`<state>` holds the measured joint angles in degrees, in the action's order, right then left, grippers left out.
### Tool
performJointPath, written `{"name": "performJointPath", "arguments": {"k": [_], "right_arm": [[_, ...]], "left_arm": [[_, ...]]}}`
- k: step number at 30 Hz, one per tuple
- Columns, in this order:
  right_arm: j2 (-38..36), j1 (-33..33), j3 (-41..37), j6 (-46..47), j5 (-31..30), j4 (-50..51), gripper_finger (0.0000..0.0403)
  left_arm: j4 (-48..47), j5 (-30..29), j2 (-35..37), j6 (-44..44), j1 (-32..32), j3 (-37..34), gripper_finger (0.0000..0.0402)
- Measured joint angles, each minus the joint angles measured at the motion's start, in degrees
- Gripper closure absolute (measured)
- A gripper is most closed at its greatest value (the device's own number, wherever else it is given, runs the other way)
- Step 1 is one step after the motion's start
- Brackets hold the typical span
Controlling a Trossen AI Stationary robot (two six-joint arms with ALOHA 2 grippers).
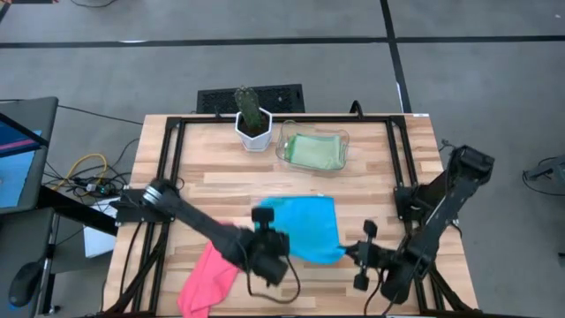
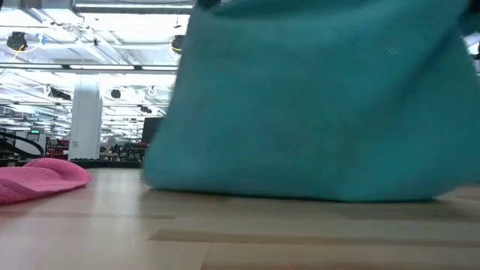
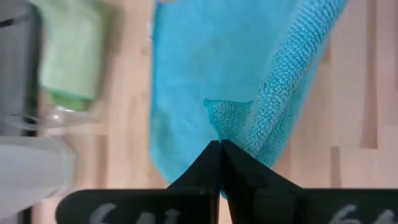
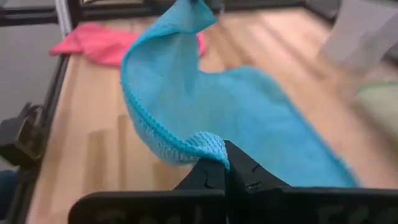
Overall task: Fold microfiber towels
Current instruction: Fold the blue towel on the table
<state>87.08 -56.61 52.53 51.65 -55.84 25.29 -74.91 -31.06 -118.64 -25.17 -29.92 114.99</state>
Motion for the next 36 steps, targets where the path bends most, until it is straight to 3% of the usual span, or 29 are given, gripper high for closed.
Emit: {"name": "performJointPath", "arguments": {"k": [7, 14, 21, 29, 36], "right_arm": [[6.4, 0.8, 0.0, 5.9, 2.0, -1.9, 0.0395], [4.5, 8.1, 0.0, 10.2, 5.8, 13.0, 0.0395], [4.0, 16.1, 0.0, 8.7, 9.5, 25.0, 0.0395], [5.1, 22.5, -0.4, -2.8, 12.8, 19.9, 0.0395], [5.1, 25.2, -0.4, -6.6, 14.0, 18.8, 0.0394]], "left_arm": [[-0.7, -2.8, -7.8, -4.5, -3.0, -0.1, 0.0401], [-11.0, -14.2, -7.7, -4.6, -0.5, 0.0, 0.0401], [-12.6, -14.2, -7.8, -3.0, 4.8, 0.0, 0.0401], [-10.0, -12.8, -8.1, -3.1, 6.8, -4.1, 0.0401], [-9.1, -11.3, -8.2, -3.0, 6.8, -9.4, 0.0401]]}}
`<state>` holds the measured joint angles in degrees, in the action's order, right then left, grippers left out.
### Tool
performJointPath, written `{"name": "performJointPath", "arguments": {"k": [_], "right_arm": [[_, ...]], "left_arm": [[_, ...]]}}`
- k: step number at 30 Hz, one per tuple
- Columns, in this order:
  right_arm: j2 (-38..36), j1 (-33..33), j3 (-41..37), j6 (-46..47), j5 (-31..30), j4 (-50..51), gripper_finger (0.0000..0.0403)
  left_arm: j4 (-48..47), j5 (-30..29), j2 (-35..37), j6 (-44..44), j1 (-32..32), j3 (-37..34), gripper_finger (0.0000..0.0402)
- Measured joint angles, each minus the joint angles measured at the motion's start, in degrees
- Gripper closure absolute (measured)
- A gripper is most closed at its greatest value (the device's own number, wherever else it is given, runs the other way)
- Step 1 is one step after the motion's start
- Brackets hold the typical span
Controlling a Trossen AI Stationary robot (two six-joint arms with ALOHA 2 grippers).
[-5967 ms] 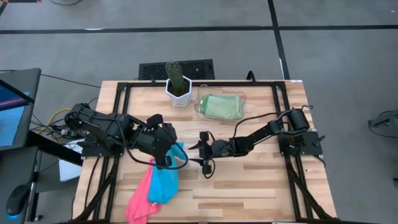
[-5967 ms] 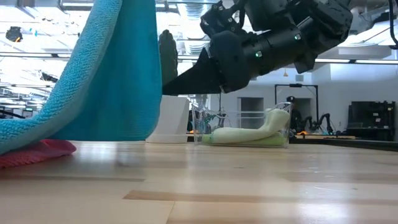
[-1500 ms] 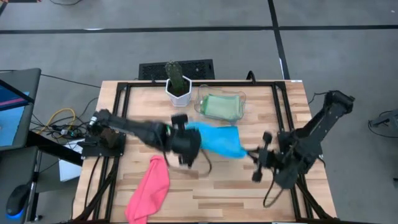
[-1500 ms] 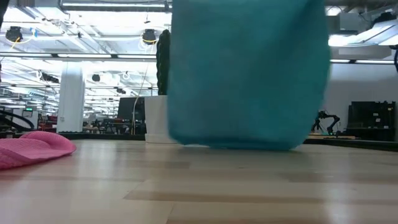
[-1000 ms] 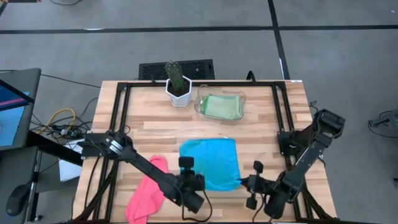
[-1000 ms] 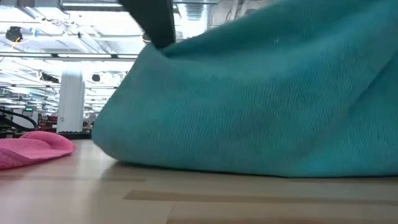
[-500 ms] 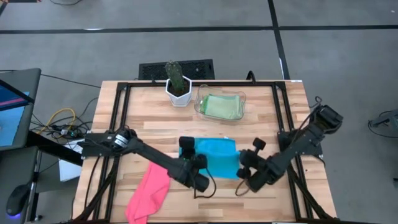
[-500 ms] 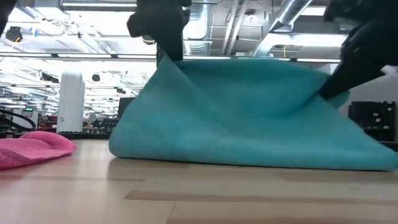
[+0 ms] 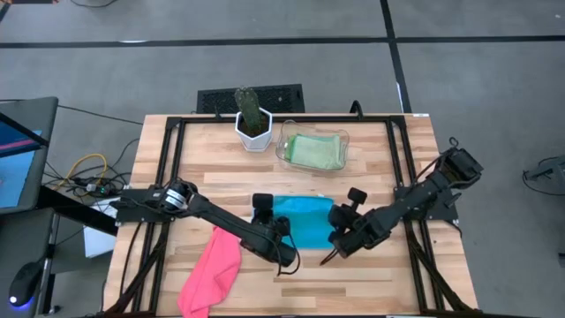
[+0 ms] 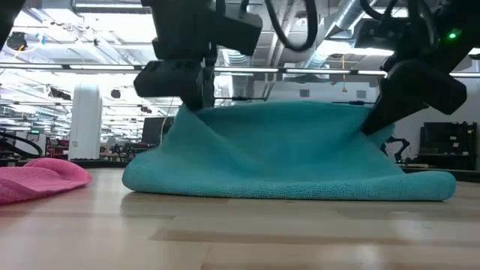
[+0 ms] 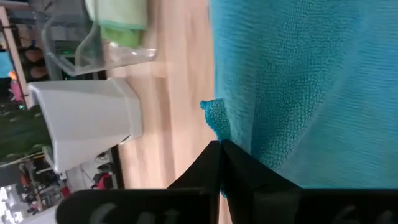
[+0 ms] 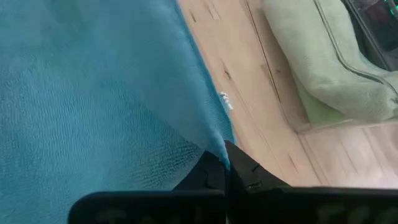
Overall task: Fold microfiber towels
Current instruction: Fold the blue towel on the table
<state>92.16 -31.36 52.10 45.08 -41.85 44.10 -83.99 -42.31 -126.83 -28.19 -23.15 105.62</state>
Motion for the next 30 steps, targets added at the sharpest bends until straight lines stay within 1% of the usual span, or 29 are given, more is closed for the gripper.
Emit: {"name": "performJointPath", "arguments": {"k": [8, 19, 22, 26, 30], "right_arm": [[0.0, 1.1, 0.0, -1.9, 0.0, -3.2, 0.0394], [0.0, 1.1, 0.0, -2.1, 0.0, -3.0, 0.0393], [0.0, 1.2, 0.0, -1.8, 0.0, -2.9, 0.0382], [0.0, 1.7, 0.0, -1.7, 0.0, -2.8, 0.0356], [0.0, 3.4, 0.0, -1.6, 1.5, -2.8, 0.0342]], "left_arm": [[-3.1, 0.3, 1.2, -1.7, -0.3, 0.0, 0.0401], [-0.2, 1.2, 1.3, -0.7, 0.5, 0.0, 0.0401], [0.4, 1.4, 1.3, -0.6, 0.8, 0.0, 0.0401], [2.1, 2.5, 1.3, 0.4, 1.5, 0.0, 0.0400], [2.8, 3.2, 1.3, 0.5, 2.2, 0.0, 0.0380]]}}
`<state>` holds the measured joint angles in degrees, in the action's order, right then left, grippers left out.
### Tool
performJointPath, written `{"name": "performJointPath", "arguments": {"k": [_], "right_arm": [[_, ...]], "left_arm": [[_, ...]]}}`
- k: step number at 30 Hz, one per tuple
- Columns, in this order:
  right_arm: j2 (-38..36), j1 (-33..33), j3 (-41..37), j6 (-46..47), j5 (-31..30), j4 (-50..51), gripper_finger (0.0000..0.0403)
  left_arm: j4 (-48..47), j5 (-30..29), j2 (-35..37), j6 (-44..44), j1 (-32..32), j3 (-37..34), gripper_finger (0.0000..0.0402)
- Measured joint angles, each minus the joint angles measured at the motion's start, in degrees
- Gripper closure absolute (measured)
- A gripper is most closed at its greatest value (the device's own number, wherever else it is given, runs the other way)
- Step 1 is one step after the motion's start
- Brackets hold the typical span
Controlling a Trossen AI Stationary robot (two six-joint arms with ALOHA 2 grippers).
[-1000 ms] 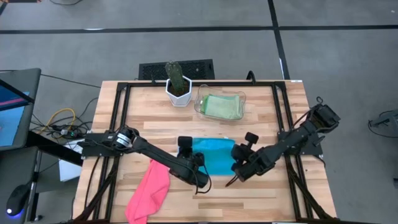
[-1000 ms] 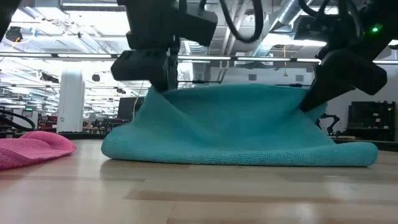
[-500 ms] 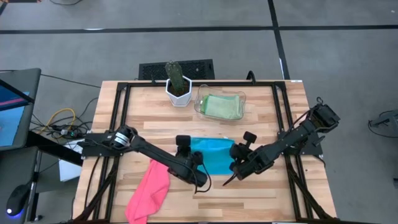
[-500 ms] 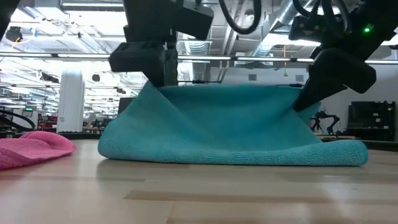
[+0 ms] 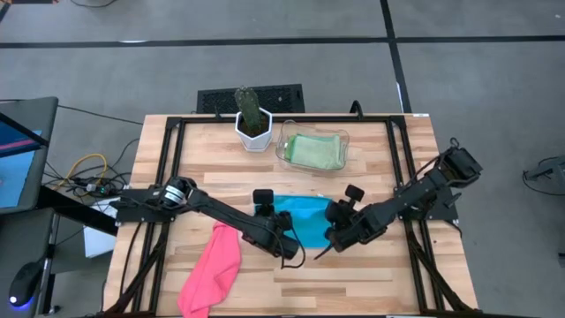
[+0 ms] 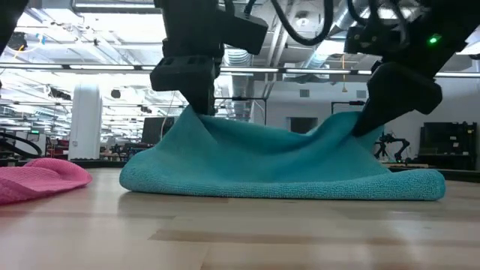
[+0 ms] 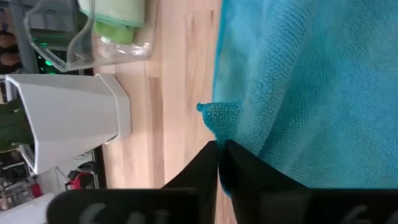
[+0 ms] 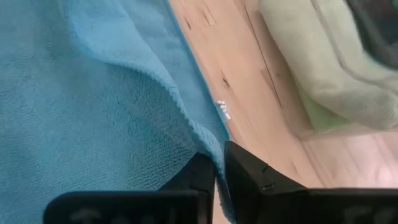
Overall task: Fold microfiber towels
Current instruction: Fold the blue towel on the table
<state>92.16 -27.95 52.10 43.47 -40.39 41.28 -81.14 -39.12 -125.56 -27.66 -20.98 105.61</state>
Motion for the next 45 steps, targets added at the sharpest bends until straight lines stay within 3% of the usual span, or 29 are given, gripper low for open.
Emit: {"name": "performJointPath", "arguments": {"k": [10, 15, 20, 26, 31, 34, 38, 41, 45], "right_arm": [[0.0, 5.6, 0.0, -0.5, 4.8, 0.0, 0.0337], [0.0, 8.1, 0.0, -0.5, 8.8, 0.0, 0.0337], [0.0, 10.4, 0.0, -2.0, 9.0, -1.5, 0.0329], [0.0, 13.7, 0.0, -4.8, 9.3, -1.6, 0.0259], [0.0, 15.4, 0.0, -5.0, 10.3, 0.7, 0.0183], [-0.1, 15.2, 0.0, -5.1, 9.4, 0.7, 0.0154], [-3.4, 12.4, 0.0, -4.8, 8.6, 0.6, 0.0143], [-7.5, 9.4, 0.0, -4.7, 9.0, 0.7, 0.0143], [-13.2, 5.6, 0.0, -3.7, 9.1, 1.3, 0.0143]], "left_arm": [[8.3, -0.8, -0.1, 4.1, 3.1, -6.4, 0.0311], [8.7, -0.7, -0.1, 3.4, 4.2, -7.6, 0.0301], [7.9, -0.7, -0.1, 3.1, 4.1, -7.6, 0.0301], [-1.2, -2.4, -0.1, -1.5, 2.8, -7.1, 0.0301], [-9.0, -9.7, 0.0, -8.9, 1.0, -5.2, 0.0301], [-8.3, -15.0, 1.8, -9.8, 0.2, -5.7, 0.0301], [-2.7, -15.4, 7.2, -6.0, 1.6, -8.3, 0.0301], [9.4, -10.7, 15.3, 4.3, 4.4, -13.5, 0.0301], [31.9, 14.3, 27.1, 21.5, 12.2, -25.1, 0.0301]]}}
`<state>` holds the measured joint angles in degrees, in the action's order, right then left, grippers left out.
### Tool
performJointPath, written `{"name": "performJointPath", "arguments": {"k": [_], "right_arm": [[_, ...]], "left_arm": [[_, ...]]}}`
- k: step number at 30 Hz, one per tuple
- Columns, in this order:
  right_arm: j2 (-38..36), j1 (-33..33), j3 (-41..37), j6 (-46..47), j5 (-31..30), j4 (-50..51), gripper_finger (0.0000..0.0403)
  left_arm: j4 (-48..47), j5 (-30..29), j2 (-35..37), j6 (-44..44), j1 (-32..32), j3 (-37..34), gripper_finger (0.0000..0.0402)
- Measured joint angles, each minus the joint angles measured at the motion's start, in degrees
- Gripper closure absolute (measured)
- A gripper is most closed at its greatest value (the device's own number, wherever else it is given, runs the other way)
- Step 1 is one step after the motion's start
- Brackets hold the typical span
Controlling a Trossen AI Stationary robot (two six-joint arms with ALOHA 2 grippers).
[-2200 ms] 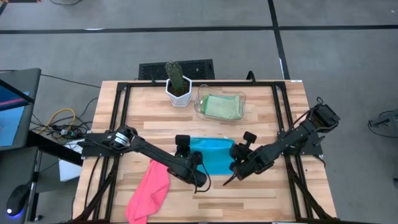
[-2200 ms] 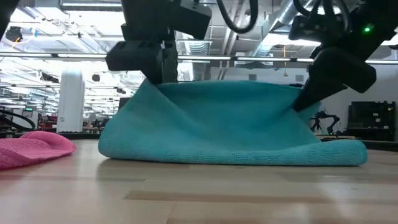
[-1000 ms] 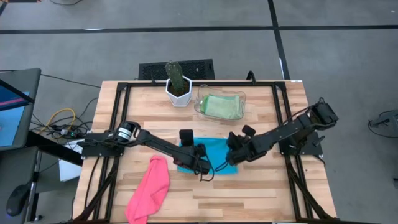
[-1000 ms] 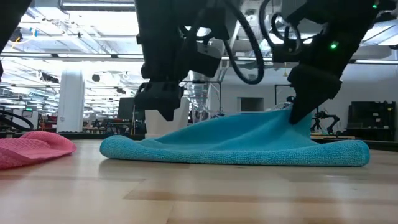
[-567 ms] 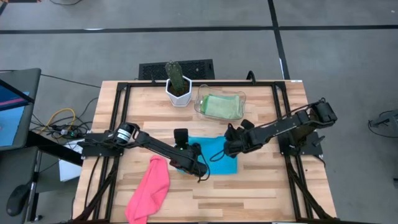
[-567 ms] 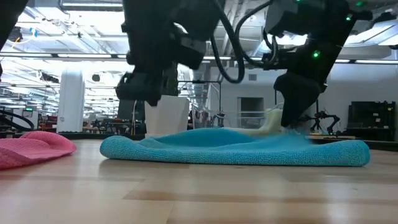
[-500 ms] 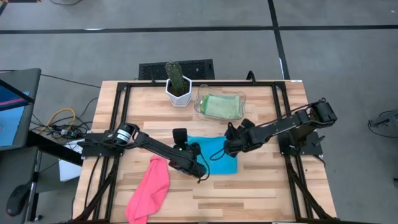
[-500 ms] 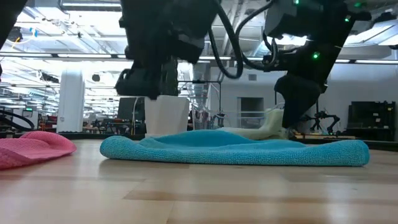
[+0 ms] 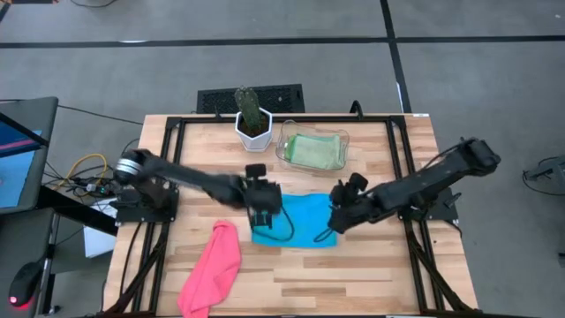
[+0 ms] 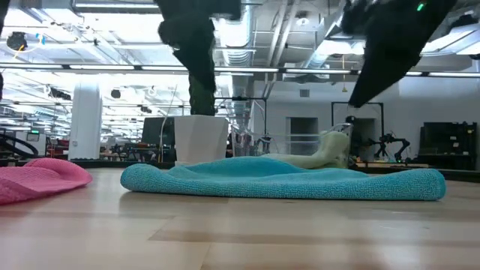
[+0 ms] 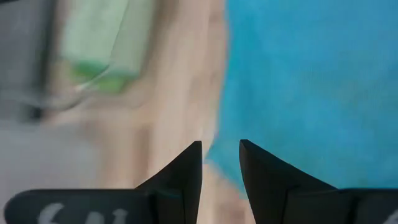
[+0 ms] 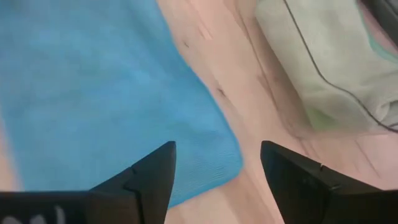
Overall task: Fold microfiber towels
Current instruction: Fold the blue towel on the table
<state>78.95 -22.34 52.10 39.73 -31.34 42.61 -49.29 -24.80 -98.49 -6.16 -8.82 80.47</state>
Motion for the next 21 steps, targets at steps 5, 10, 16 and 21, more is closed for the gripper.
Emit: {"name": "performJointPath", "arguments": {"k": [5, 10, 16, 21], "right_arm": [[-4.1, -3.1, 0.0, 4.2, -0.1, -0.2, 0.0142], [-4.6, -4.5, 0.0, 4.4, -0.1, -1.4, 0.0142], [-3.7, -3.4, -0.1, 4.3, -1.6, -1.2, 0.0142], [-2.7, -0.9, -0.1, 3.3, -1.8, -0.5, 0.0142]], "left_arm": [[18.3, 12.1, 6.9, 7.9, 10.9, -13.7, 0.0300], [25.9, 20.3, 5.6, 15.9, 16.9, -19.9, 0.0282], [29.0, 19.9, 4.7, 20.6, 20.5, -23.8, 0.0240], [31.7, 25.5, 4.7, 20.8, 21.6, -26.6, 0.0217]]}}
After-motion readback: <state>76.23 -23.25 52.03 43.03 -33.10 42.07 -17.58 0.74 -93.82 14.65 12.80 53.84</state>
